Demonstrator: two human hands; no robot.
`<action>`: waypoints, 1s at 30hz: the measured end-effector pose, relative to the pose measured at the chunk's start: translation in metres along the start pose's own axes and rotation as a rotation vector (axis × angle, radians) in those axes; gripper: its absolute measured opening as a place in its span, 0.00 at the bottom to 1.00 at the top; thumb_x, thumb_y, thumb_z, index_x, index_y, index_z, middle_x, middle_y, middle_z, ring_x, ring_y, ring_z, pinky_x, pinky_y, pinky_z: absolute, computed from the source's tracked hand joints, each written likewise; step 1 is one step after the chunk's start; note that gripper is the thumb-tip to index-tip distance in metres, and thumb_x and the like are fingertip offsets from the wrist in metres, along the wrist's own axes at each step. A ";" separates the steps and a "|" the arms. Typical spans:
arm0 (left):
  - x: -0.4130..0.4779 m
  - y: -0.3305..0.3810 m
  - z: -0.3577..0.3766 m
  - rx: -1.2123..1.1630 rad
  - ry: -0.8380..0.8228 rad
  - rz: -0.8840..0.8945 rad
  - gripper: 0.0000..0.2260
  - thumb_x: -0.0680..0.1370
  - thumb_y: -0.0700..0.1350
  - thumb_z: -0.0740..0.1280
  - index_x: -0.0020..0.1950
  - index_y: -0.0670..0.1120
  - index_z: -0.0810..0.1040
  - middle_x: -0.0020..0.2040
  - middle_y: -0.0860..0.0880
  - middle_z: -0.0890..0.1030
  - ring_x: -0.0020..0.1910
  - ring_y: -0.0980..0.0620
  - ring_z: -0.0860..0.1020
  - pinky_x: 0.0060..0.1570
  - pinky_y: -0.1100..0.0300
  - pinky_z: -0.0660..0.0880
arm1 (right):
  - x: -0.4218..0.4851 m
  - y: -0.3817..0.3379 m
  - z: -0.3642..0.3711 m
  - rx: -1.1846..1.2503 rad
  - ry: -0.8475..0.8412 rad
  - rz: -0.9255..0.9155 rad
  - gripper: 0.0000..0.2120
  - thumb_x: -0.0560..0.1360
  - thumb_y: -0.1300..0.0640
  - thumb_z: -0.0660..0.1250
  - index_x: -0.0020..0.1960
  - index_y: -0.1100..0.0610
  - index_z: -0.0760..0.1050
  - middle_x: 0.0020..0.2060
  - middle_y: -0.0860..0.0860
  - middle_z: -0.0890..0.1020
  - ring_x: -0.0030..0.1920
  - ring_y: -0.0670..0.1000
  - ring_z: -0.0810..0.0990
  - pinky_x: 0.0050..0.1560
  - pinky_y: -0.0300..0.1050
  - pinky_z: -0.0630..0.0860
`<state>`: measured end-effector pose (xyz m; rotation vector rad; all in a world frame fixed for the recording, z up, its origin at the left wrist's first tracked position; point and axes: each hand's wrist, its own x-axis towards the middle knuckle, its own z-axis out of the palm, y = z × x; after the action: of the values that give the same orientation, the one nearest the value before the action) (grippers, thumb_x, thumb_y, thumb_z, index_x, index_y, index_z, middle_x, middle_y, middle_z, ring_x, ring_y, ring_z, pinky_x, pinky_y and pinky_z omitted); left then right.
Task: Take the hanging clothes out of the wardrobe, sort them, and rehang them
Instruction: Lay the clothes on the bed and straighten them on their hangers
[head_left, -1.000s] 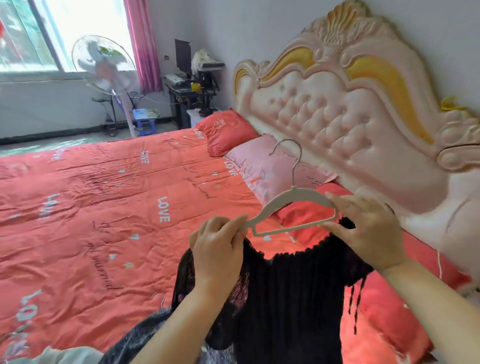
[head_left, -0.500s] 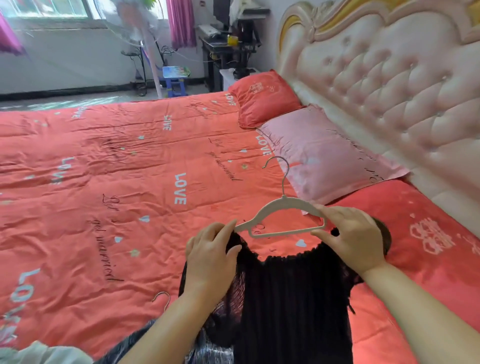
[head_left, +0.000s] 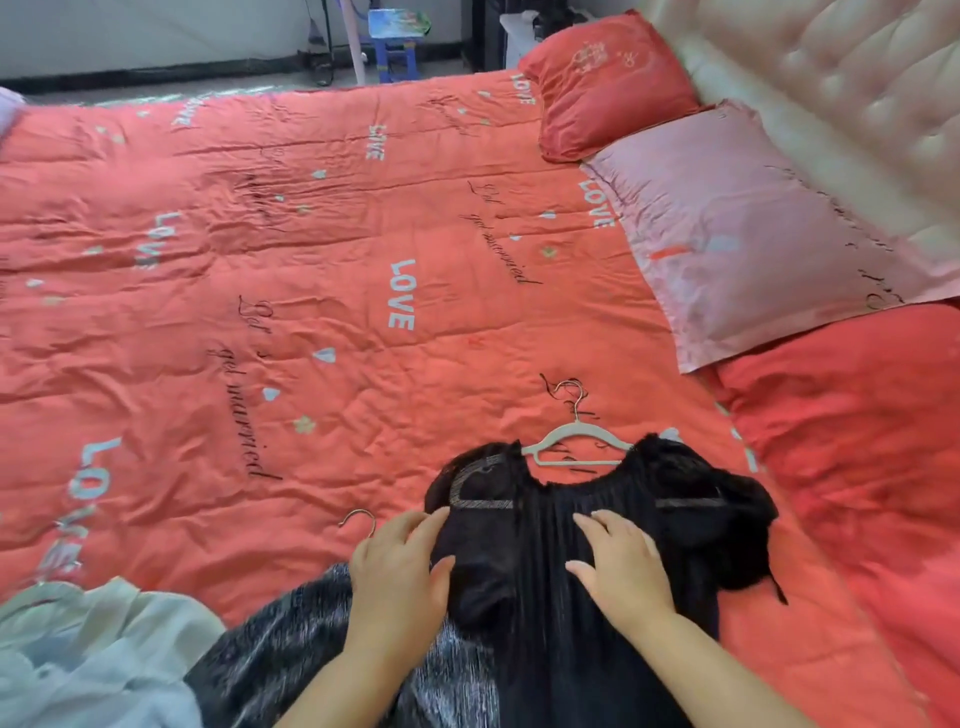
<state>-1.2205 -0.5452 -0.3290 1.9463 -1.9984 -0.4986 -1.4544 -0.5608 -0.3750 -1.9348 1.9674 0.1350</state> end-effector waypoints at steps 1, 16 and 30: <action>-0.004 -0.005 -0.001 -0.001 -0.017 -0.017 0.25 0.61 0.38 0.79 0.57 0.47 0.81 0.47 0.50 0.80 0.45 0.45 0.80 0.44 0.46 0.73 | -0.008 -0.006 0.005 0.014 -0.024 -0.010 0.28 0.77 0.45 0.61 0.74 0.50 0.59 0.72 0.48 0.63 0.72 0.48 0.59 0.72 0.45 0.53; -0.071 -0.029 -0.098 0.204 -0.171 -0.128 0.24 0.77 0.54 0.62 0.72 0.56 0.61 0.69 0.53 0.66 0.68 0.50 0.64 0.64 0.54 0.59 | -0.089 -0.106 -0.045 -0.022 0.018 -0.235 0.27 0.77 0.46 0.63 0.73 0.51 0.62 0.70 0.49 0.65 0.70 0.50 0.62 0.71 0.46 0.56; -0.244 -0.152 -0.214 0.191 -0.047 -0.354 0.22 0.78 0.55 0.59 0.71 0.57 0.62 0.69 0.53 0.65 0.69 0.52 0.63 0.64 0.56 0.59 | -0.223 -0.272 -0.044 -0.139 0.024 -0.470 0.27 0.78 0.46 0.61 0.75 0.50 0.58 0.71 0.47 0.63 0.71 0.49 0.60 0.70 0.45 0.56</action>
<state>-0.9810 -0.3118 -0.2005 2.4458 -1.7891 -0.4509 -1.1999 -0.3777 -0.2086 -2.4394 1.4966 0.1236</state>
